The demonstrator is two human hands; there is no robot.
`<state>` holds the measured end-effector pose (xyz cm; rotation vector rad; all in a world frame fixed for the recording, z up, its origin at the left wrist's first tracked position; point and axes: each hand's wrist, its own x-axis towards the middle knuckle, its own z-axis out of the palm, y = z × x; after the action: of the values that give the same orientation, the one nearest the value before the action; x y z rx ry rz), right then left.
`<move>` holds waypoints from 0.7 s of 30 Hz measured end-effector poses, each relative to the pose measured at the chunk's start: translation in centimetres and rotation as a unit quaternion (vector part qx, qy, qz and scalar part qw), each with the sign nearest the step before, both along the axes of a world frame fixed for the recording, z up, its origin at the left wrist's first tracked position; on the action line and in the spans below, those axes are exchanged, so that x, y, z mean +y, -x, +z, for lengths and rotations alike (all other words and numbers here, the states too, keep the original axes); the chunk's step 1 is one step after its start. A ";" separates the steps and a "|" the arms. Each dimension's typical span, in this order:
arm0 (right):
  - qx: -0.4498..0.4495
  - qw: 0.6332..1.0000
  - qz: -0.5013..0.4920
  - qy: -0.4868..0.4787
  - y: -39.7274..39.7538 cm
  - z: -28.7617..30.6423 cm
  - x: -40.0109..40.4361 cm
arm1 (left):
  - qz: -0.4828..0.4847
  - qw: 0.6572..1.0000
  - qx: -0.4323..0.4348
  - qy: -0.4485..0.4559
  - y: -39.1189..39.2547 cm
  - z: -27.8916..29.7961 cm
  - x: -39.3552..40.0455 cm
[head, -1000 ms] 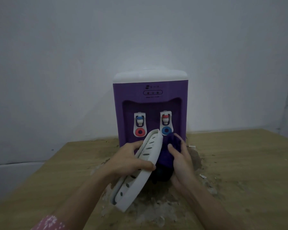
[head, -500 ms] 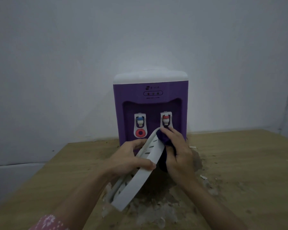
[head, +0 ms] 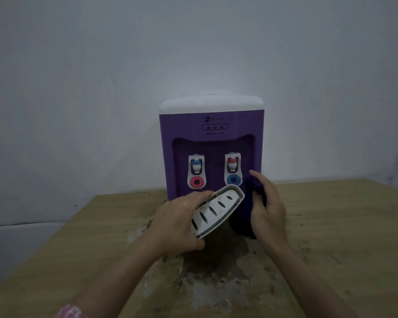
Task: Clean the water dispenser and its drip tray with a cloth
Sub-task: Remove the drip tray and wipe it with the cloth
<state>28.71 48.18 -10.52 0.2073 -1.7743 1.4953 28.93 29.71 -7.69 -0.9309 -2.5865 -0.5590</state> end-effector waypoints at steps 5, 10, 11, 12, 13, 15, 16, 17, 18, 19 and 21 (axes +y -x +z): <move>-0.023 0.999 0.031 -0.028 -0.2 -0.7 -0.4 | 0.001 0.999 -0.025 -0.034 0.1 -1.1 0.1; 0.065 0.993 -0.020 -0.095 -0.7 -0.5 -0.9 | -0.056 0.921 -0.271 -0.274 0.3 -1.4 0.4; 0.081 0.988 -0.021 -0.128 -0.8 -0.5 -1.2 | -0.069 0.907 -0.291 -0.295 0.4 -1.3 0.5; 0.091 0.984 -0.019 -0.150 -0.9 -0.6 -1.4 | -0.081 0.897 -0.305 -0.310 0.5 -1.2 0.6; 0.095 0.982 -0.012 -0.162 -1.0 -0.7 -1.5 | -0.090 0.885 -0.319 -0.328 0.5 -1.0 0.6; 0.094 0.980 0.013 -0.174 -1.2 -0.9 -1.7 | -0.096 0.856 -0.346 -0.372 0.6 -0.6 0.5; 0.088 0.980 0.024 -0.178 -1.2 -1.1 -1.8 | -0.092 0.843 -0.359 -0.390 0.7 -0.5 0.5; 0.082 0.980 0.030 -0.180 -1.3 -1.2 -1.9 | -0.082 0.836 -0.366 -0.402 0.7 -0.3 0.5; 0.078 0.980 0.032 -0.181 -1.4 -1.3 -2.0 | -0.068 0.833 -0.367 -0.408 0.8 -0.2 0.6; 0.077 0.980 0.033 -0.180 -1.5 -1.4 -2.2 | -0.055 0.834 -0.367 -0.409 0.8 -0.1 0.7; 0.084 0.978 0.040 -0.184 -1.7 -1.5 -2.5 | -0.038 0.835 -0.364 -0.411 0.7 -0.1 1.0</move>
<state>30.38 45.67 -12.00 0.5821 -1.9079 1.1533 28.19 30.69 -7.79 -0.5472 -2.3811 -2.1719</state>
